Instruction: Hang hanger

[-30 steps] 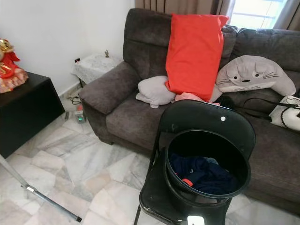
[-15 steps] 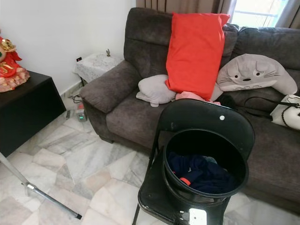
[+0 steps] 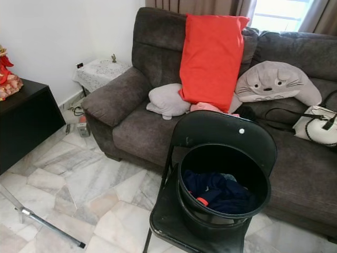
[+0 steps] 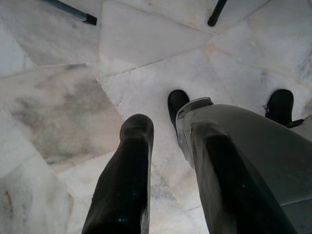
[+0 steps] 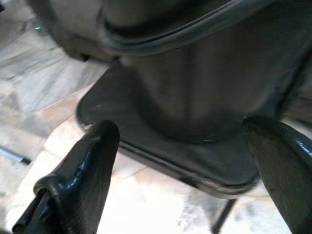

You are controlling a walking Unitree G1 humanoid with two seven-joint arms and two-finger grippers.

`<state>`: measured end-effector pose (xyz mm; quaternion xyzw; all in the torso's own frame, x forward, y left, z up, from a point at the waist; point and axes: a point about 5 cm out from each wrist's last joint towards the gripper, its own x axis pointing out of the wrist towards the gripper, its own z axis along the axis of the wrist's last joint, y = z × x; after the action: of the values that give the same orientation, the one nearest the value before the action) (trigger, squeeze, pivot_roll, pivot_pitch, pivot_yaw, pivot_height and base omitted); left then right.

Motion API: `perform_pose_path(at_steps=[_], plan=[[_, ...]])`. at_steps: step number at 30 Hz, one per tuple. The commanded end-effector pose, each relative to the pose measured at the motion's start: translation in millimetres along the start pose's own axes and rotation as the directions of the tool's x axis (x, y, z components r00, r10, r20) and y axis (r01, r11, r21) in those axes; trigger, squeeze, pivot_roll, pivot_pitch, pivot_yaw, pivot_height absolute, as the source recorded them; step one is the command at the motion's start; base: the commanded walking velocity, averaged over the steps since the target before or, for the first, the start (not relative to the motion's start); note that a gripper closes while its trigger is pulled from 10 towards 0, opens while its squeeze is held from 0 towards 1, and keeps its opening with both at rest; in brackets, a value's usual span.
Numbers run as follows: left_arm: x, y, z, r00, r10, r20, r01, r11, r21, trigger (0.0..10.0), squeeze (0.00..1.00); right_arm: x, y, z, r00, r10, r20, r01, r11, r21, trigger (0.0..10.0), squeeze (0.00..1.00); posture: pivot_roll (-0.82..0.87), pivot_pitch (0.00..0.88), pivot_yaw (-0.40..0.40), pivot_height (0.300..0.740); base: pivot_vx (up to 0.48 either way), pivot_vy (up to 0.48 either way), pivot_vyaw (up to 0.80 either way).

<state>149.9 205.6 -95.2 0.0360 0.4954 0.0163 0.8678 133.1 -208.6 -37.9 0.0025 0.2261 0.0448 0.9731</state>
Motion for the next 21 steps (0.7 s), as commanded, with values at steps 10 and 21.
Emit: perform_pose_path(at_steps=[10, 21], plan=[[-0.7, 1.3, -5.3, 1.0, 0.003, -0.029, -0.003, 1.0, 0.009, 10.0, 0.0, 0.9, -0.2, 129.7, 0.921, -0.171, 0.351, 0.136, 0.983, 0.122, 10.0, 0.0, -0.05, 0.0, -0.006, 0.74, 0.0, 0.0, 0.0], [-0.7, 1.4, -5.3, 1.0, 0.007, -0.029, -0.007, 1.0, -0.004, 10.0, 0.0, 30.9, -1.7, 189.3, 0.867, -0.248, 0.433, 0.204, 0.968, 0.146, 10.0, 0.0, -0.03, 0.0, -0.01, 0.74, 0.0, 0.0, 0.0]])
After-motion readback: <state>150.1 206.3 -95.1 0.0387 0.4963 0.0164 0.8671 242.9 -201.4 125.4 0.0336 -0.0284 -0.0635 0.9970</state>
